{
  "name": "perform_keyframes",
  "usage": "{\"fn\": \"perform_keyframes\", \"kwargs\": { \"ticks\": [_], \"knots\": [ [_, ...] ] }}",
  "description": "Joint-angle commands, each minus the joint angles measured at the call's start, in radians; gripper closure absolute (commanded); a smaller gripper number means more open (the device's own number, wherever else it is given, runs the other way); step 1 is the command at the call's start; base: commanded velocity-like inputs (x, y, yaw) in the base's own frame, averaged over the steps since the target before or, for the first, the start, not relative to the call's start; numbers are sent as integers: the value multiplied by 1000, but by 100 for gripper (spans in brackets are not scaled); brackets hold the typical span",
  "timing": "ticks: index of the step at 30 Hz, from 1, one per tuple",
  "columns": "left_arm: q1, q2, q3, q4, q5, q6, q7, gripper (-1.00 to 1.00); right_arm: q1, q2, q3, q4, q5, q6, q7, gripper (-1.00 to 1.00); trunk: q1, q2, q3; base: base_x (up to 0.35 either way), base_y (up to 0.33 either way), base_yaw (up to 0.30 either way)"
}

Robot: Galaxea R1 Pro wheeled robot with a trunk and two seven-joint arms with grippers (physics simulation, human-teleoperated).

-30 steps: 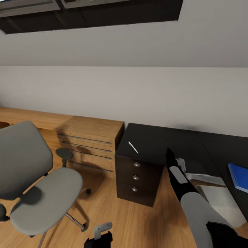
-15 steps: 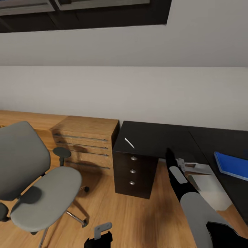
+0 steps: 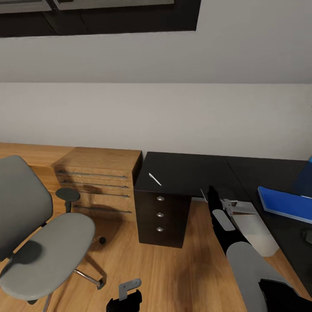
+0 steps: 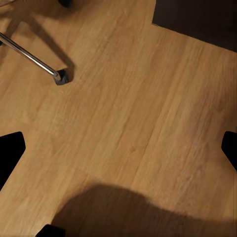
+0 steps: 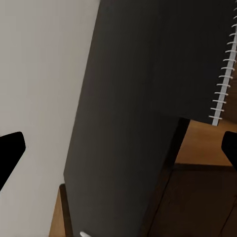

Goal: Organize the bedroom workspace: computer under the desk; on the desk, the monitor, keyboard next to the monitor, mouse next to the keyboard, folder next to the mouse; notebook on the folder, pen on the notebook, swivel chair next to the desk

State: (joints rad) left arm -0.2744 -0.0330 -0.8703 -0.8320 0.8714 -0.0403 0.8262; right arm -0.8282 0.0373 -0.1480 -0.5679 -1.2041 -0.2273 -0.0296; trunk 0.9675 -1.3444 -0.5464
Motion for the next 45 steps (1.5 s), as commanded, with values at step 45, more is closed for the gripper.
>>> {"fn": "perform_keyframes", "kwargs": {
  "ticks": [45],
  "knots": [
    [-1, 3, 50, -304, 18, 178, 7, -100, 46, -24, -4, 5, -11, 116, 25, -100, 126, -232, -104, 0, 0, -1]
  ]
}}
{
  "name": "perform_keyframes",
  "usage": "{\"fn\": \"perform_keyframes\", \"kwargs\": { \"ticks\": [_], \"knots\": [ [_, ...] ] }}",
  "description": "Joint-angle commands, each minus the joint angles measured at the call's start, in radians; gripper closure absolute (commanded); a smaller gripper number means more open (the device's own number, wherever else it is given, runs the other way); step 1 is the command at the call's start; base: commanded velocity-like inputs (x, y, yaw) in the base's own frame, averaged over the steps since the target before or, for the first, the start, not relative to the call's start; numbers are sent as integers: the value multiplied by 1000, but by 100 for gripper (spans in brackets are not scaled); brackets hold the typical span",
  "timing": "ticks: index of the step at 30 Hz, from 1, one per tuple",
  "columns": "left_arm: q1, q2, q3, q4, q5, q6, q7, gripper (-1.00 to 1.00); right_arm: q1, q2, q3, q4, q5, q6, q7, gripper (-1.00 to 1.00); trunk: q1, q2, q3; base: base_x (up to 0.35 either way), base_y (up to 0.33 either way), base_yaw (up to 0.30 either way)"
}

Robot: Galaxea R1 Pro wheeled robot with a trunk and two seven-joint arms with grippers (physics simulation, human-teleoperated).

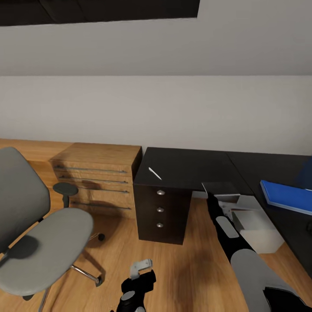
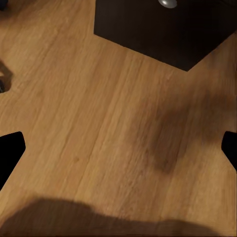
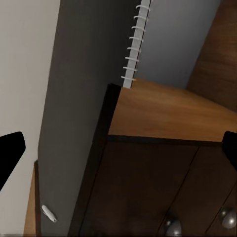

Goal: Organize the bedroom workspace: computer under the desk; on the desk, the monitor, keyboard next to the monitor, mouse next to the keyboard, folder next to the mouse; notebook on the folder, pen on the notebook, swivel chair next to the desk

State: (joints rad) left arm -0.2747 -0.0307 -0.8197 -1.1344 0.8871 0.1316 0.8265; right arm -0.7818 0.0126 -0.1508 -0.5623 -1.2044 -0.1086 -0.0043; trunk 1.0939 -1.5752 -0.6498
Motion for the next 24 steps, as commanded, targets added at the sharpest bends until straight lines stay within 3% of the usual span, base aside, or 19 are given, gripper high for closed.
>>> {"fn": "perform_keyframes", "kwargs": {
  "ticks": [1, 7, 12, 19, 24],
  "knots": [
    [-1, -2, 30, -33, 2, 48, 6, -100, -1, 0, -2, -1, -10, 4, -1, -100, 4, -8, -4, 0, 0, 0],
    [0, -27, 174, -176, -1, 184, 5, -100, -1, -19, -4, -2, -12, 20, 0, -100, 27, -50, -23, 0, 0, 0],
    [0, -30, 235, -260, -1, 226, 4, -100, -1, -24, -4, -2, -17, 22, 0, -100, 46, -85, -39, 0, 0, 0],
    [0, -25, 254, -293, -3, 238, 3, -100, -1, -26, -4, -2, -53, 23, 0, -100, 58, -106, -48, 0, 0, 0],
    [0, -5, 254, -296, -2, 238, 3, -100, -1, -26, -4, -2, -68, 23, 0, -100, 58, -106, -48, 0, 0, 0]
  ]
}}
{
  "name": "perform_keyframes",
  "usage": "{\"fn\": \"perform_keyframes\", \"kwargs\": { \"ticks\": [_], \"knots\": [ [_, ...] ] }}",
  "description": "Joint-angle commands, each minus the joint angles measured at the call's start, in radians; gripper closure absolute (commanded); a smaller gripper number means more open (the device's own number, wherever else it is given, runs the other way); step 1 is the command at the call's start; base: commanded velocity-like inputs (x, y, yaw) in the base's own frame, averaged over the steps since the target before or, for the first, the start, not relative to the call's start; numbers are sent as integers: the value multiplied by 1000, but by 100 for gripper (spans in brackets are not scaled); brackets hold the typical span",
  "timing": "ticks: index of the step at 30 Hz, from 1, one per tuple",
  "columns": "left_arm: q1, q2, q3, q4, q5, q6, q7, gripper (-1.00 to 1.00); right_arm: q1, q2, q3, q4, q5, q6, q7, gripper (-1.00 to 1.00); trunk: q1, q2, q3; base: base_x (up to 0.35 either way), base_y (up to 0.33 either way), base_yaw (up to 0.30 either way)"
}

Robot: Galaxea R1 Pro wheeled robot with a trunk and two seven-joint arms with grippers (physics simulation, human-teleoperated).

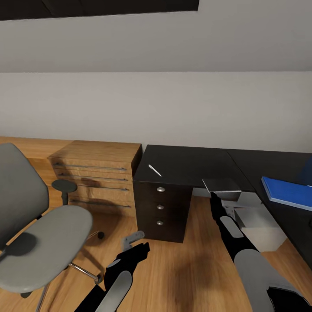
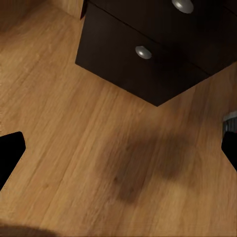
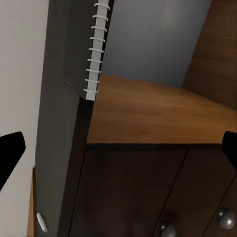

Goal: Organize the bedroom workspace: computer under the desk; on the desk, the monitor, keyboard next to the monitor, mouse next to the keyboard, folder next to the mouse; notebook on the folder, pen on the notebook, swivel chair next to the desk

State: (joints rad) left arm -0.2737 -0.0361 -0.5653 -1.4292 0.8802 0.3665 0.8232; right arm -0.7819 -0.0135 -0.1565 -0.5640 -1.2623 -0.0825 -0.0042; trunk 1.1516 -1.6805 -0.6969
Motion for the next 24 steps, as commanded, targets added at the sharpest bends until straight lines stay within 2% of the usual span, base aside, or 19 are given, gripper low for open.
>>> {"fn": "perform_keyframes", "kwargs": {
  "ticks": [1, 5, 9, 13, 24],
  "knots": [
    [-1, 8, -1, -1, 5, 3, 7, -100, 0, 0, 2, 0, -13, -3, 0, -100, 0, 0, -1, 0, 0, 0],
    [-1, 20, -2, 2, 5, 3, 7, -100, 0, -1, 1, 0, -25, 4, -1, -100, 0, 0, -1, 0, 0, 0],
    [-1, 25, -3, 4, 5, 3, 7, -100, 0, -7, 2, 0, -75, 43, -1, -100, 0, 0, -1, 2, 0, 0],
    [-1, 27, -5, 11, 5, 2, 7, -100, 0, -11, 2, -1, -103, 61, -1, -100, 0, 0, -1, 116, 0, 0],
    [-1, 26, -9, 14, 5, 2, 7, -100, 0, -17, 2, 0, -110, 67, -2, -100, 0, 0, -1, 123, 0, 0]
  ]
}}
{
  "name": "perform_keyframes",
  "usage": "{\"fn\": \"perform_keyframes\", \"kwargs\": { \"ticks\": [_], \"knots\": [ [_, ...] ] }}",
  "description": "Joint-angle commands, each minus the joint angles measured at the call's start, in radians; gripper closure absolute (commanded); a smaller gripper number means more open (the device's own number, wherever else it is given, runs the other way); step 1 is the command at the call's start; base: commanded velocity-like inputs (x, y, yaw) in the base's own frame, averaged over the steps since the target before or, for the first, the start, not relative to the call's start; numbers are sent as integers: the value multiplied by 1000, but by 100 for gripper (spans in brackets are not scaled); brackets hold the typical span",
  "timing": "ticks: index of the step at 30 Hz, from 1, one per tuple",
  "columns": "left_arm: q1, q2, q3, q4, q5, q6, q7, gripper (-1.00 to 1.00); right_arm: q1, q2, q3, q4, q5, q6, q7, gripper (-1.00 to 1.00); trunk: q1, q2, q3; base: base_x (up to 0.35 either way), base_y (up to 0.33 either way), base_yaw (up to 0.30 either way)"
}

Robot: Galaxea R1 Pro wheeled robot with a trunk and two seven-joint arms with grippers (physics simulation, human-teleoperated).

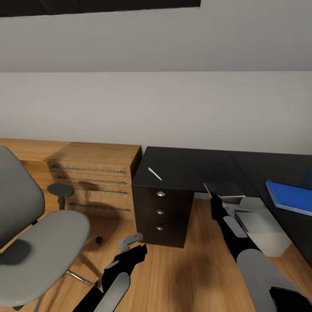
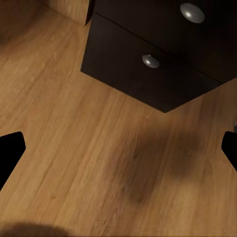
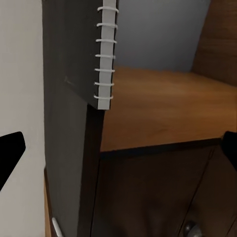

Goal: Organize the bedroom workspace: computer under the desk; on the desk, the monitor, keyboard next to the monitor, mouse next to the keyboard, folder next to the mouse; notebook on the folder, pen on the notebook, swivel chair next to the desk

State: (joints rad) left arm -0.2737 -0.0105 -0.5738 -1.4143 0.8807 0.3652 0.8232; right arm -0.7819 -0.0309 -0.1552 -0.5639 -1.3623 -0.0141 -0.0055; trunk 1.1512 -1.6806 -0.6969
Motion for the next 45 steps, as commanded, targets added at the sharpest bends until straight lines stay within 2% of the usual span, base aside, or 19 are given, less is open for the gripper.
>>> {"fn": "perform_keyframes", "kwargs": {
  "ticks": [1, 8, 17, 26, 45],
  "knots": [
    [-1, 0, -2, -1, 4, 4, 7, -100, 0, -1, 0, -1, -11, -1, -1, -100, 0, 0, -1, 242, 0, 0],
    [-1, 1, -22, 0, 6, 4, 8, -100, 0, -7, 0, -1, -11, -1, -1, -100, 0, 0, -1, 108, 0, 0],
    [-1, 0, -29, 13, 5, 3, 8, -100, 0, -15, 0, -1, -11, -1, -1, -100, 0, 0, -1, 8, 0, 0],
    [-1, 0, -63, 13, 3, 2, 7, -100, 0, -30, 0, -1, -12, -1, -2, -100, 0, 0, -1, 71, -81, 0],
    [-1, 0, -76, 1, 3, 1, 8, -100, 0, -32, 0, -1, -12, -2, -2, -100, 4, -7, -4, 6, -6, 0]
  ]
}}
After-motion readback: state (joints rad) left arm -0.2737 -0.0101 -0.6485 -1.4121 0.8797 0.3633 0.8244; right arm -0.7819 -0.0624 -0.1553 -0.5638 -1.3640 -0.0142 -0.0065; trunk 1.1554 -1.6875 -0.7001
